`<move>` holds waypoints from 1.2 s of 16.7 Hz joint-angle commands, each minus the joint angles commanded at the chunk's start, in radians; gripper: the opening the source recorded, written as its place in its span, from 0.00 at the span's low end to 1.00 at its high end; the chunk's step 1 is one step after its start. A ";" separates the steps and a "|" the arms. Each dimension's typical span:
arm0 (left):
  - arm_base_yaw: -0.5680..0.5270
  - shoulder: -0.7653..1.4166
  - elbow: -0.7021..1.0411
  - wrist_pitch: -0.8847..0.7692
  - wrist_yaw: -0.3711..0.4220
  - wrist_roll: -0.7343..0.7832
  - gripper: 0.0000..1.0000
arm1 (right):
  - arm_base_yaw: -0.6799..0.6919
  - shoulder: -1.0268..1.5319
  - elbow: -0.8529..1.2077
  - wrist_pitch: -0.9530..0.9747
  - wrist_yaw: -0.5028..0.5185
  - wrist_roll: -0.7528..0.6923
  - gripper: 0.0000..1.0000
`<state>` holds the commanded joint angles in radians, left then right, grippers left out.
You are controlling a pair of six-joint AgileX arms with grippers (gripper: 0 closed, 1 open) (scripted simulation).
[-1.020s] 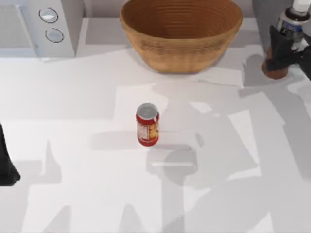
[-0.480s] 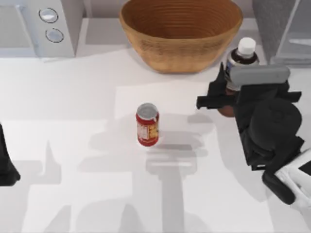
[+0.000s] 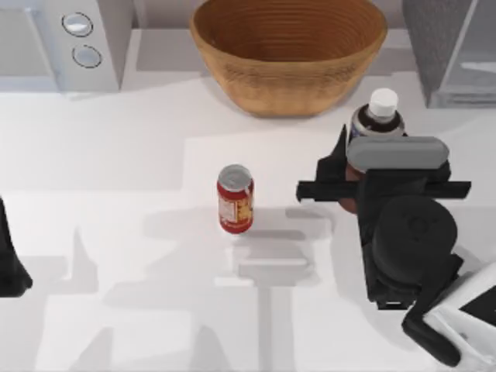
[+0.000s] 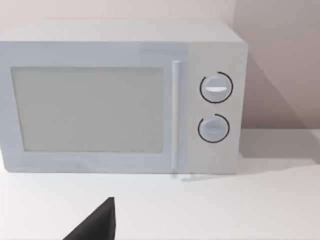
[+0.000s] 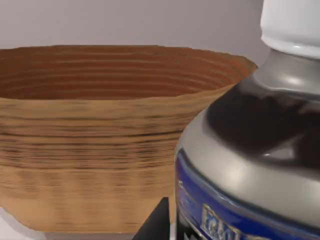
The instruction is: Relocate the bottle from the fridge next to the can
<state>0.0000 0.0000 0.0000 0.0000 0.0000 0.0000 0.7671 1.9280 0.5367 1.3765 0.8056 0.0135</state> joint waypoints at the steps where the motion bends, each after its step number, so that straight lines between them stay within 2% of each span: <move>1: 0.000 0.000 0.000 0.000 0.000 0.000 1.00 | 0.000 0.000 0.000 0.000 0.000 0.000 0.00; 10: 0.000 0.000 0.000 0.000 0.000 0.000 1.00 | 0.000 0.000 0.000 0.000 0.000 0.000 0.00; 20: 0.000 0.000 0.000 0.000 0.000 0.000 1.00 | 0.000 0.000 0.000 0.000 0.000 0.000 0.75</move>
<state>0.0000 0.0000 0.0000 0.0000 0.0000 0.0000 0.7671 1.9280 0.5367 1.3765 0.8055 0.0135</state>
